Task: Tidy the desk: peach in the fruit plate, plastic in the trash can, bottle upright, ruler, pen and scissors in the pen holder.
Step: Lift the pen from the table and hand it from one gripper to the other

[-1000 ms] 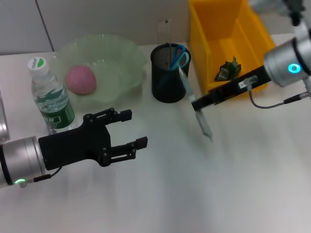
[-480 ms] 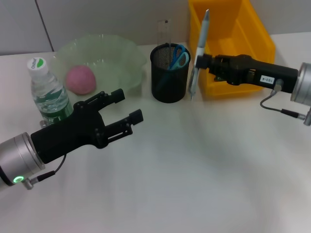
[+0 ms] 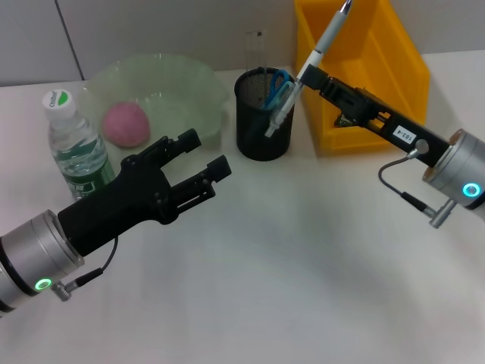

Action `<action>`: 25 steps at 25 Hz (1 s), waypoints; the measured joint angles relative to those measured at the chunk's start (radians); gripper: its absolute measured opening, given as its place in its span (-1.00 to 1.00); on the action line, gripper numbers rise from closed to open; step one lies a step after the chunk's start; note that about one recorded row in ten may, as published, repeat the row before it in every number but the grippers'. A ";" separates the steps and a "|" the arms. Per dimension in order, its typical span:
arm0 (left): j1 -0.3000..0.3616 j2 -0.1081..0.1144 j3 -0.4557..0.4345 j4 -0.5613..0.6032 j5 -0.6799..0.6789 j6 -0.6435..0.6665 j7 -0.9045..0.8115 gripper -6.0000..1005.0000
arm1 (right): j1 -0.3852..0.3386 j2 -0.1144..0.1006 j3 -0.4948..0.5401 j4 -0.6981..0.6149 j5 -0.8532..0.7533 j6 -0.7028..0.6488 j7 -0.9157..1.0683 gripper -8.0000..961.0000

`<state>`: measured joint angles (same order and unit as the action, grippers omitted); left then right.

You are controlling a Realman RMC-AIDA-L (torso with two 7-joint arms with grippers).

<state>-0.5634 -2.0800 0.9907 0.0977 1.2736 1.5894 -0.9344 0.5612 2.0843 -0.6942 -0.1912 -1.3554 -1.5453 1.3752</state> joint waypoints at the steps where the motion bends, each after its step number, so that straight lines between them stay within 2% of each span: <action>1: -0.008 0.000 0.000 -0.015 -0.010 0.015 0.019 0.57 | 0.006 0.002 0.001 0.023 0.011 -0.010 -0.002 -0.75; 15: -0.023 0.000 -0.003 -0.070 -0.083 0.064 0.039 0.57 | 0.032 0.010 0.070 0.260 0.091 -0.093 -0.013 -0.75; 25: -0.060 0.000 -0.102 -0.226 -0.083 0.082 0.100 0.57 | 0.044 0.010 0.065 0.273 0.085 -0.114 0.021 -0.75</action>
<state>-0.6234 -2.0800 0.8883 -0.1281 1.1910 1.6716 -0.8340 0.6051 2.0939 -0.6288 0.0821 -1.2704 -1.6595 1.3962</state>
